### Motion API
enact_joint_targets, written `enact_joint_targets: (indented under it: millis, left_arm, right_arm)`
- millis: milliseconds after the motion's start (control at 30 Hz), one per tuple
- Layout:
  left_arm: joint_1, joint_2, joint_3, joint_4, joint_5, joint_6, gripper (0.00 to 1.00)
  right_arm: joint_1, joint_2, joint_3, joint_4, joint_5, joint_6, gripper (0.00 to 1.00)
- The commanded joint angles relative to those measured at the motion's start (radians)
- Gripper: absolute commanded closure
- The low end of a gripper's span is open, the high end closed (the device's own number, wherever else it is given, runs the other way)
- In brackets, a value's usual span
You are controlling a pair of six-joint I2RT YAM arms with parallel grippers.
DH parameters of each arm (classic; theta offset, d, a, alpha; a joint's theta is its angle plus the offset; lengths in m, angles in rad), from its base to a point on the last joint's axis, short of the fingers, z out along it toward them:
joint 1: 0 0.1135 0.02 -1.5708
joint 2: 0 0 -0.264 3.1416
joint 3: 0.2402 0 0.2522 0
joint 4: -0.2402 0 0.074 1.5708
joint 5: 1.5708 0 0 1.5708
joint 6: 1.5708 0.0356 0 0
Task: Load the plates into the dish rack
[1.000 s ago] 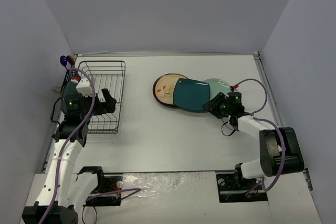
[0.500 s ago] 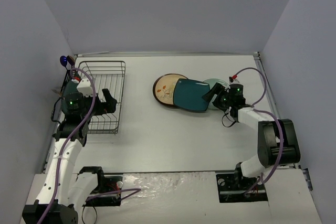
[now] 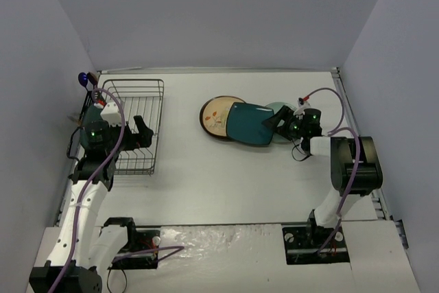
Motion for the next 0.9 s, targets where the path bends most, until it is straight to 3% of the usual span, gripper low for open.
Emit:
enact_joint_targets:
  millis: [0, 267, 667, 867]
  left_arm:
    - [-0.002, 0.001, 0.044, 0.046, 0.008, -0.002, 0.03]
    - [-0.001, -0.003, 0.044, 0.045, 0.002, 0.001, 0.03]
    - [-0.002, 0.004, 0.044, 0.046, 0.014, -0.005, 0.03]
    - [-0.002, 0.009, 0.051, 0.048, 0.018, -0.006, 0.03]
  right_arm:
    - [-0.001, 0.055, 0.028, 0.087, -0.090, 0.037, 0.30]
    - [-0.029, 0.146, 0.012, 0.219, -0.162, 0.120, 0.44]
    - [-0.064, 0.149, -0.025, 0.365, -0.219, 0.233, 0.96]
    - [-0.066, 0.104, -0.045, 0.483, -0.272, 0.323, 1.00]
